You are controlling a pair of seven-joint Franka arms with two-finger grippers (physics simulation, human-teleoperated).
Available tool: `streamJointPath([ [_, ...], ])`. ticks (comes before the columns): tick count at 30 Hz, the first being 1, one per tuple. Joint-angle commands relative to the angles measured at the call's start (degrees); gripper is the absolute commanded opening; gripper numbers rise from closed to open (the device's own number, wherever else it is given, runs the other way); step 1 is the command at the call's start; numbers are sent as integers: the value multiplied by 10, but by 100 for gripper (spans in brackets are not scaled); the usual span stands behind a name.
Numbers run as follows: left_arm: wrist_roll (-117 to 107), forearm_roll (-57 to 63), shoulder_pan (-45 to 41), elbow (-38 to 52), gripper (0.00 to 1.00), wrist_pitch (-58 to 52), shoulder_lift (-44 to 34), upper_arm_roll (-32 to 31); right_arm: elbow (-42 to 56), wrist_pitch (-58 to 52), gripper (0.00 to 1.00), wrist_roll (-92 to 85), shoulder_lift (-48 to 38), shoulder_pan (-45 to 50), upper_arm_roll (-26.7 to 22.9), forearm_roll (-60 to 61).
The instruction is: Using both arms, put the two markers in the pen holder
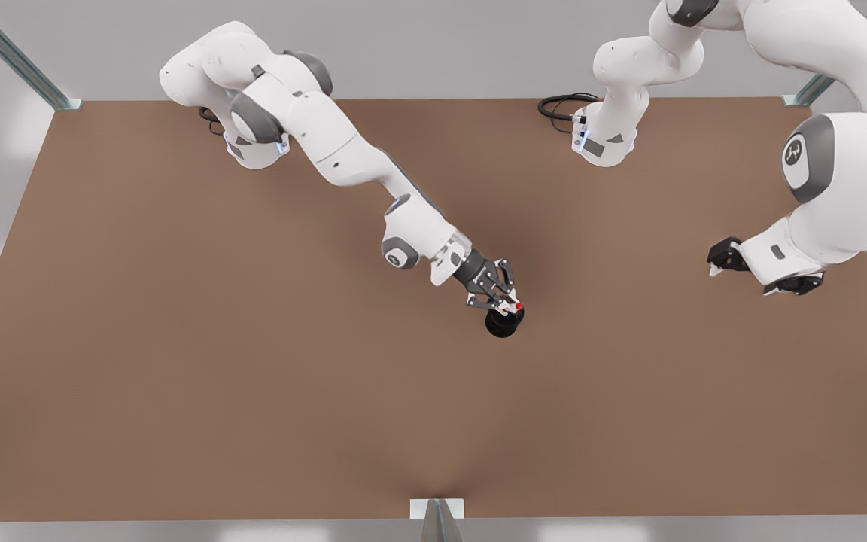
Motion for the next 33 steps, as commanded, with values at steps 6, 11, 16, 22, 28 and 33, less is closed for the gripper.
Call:
streamJointPath([
  [6,-210,0,0,0,100,0,3,0,2,-3,21,-32,21,5,-1,1],
  [11,-210,0,0,1,100,0,3,0,2,-3,23,-32,21,8,-1,3],
  [16,-210,0,0,1,100,0,2,0,2,-3,100,-33,21,8,-1,4],
  [22,-209,0,0,1,100,0,1,0,-3,-125,100,-31,-66,-44,13,1],
  [28,-204,0,-1,1,100,0,0,-1,3,-837,100,-31,-338,-316,187,25],
  [33,-205,0,-1,1,100,0,0,-1,-55,-1082,100,-250,-490,-391,-12,189],
])
